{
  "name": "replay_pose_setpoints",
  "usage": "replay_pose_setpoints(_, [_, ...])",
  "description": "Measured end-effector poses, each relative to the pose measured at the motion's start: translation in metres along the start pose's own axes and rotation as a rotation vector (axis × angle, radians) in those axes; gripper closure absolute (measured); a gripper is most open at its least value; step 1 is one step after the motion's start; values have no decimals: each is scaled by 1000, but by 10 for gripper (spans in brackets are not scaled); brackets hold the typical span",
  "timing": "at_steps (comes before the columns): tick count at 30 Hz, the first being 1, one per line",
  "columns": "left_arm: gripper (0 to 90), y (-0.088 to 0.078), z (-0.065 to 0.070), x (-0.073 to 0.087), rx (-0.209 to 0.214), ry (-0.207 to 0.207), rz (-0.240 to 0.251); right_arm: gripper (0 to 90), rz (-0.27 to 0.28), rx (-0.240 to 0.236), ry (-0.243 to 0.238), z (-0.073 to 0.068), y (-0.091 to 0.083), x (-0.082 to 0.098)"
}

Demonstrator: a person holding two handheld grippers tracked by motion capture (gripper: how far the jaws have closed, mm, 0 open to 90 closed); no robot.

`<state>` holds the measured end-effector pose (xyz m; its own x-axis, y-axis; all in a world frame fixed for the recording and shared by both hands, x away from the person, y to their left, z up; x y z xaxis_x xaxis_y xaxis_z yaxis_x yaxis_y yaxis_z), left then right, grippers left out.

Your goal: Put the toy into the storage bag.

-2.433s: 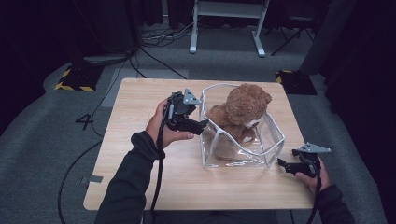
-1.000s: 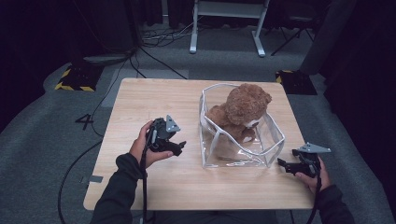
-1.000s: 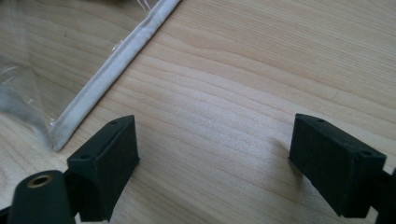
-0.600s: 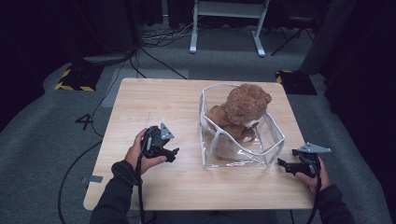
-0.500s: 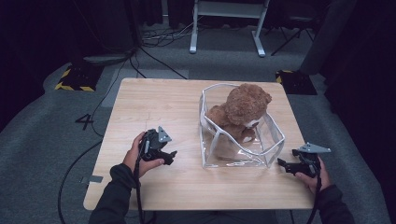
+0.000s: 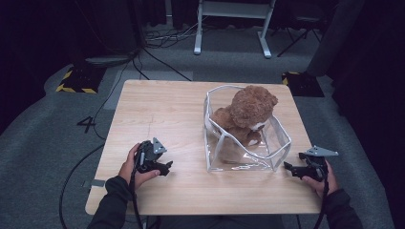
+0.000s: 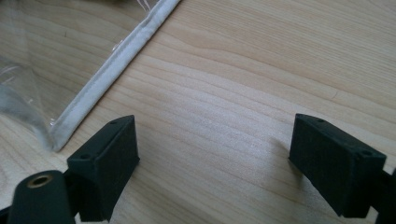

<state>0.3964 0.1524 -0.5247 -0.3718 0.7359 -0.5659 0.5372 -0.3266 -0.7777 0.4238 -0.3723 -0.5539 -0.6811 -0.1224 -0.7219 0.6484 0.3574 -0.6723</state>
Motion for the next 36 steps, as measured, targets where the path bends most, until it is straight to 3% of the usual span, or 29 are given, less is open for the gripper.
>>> replay_pose_setpoints(7, [174,1,2,17,-11,-4,-14,152,0,0,1,0,0,0])
replay_pose_setpoints(19, [174,0,0,42,-29,-63,-5,152,0,0,0,0,0,0])
replay_pose_setpoints(28, [167,-4,-1,59,-19,-133,39,152,0,0,1,0,0,0])
replay_pose_setpoints(32, [158,-7,-2,72,-10,-225,84,152,0,0,0,0,0,0])
replay_pose_setpoints(36, [158,-11,-5,79,-17,-235,81,152,0,0,0,0,0,0])
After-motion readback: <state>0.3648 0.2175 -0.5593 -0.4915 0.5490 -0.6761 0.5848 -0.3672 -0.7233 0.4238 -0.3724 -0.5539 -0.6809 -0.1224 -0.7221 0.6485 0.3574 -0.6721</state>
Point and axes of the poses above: each handheld gripper's, and its own axes: y roughly forward along the jaws, x roughly out of its underside, z roughly to its right, the point moved 6 cm from there along y, roughly forward along the jaws, and after that the axes turned 14 degrees about y, right-handed, at the moved point
